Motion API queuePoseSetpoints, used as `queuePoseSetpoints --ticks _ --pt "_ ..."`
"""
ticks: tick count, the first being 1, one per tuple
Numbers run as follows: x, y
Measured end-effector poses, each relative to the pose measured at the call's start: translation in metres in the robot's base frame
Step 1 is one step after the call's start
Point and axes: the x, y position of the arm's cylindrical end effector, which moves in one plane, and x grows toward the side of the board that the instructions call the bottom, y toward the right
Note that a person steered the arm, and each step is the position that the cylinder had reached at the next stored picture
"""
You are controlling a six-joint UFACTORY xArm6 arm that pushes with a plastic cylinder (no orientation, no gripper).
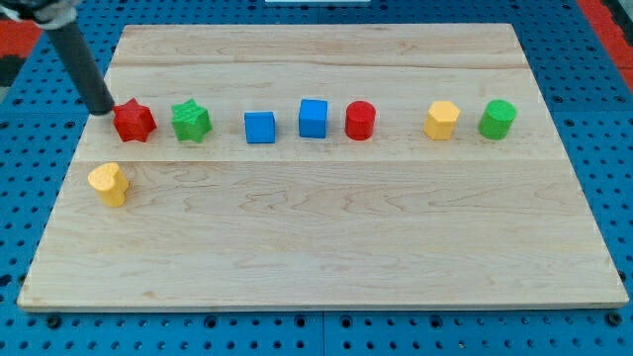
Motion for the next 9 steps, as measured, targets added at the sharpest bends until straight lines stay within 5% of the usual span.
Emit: queuePoseSetpoints --ticks 5,6,9 --pt "0.02 0.091" --pt "-0.004 0.066" --pt "-0.034 0.12"
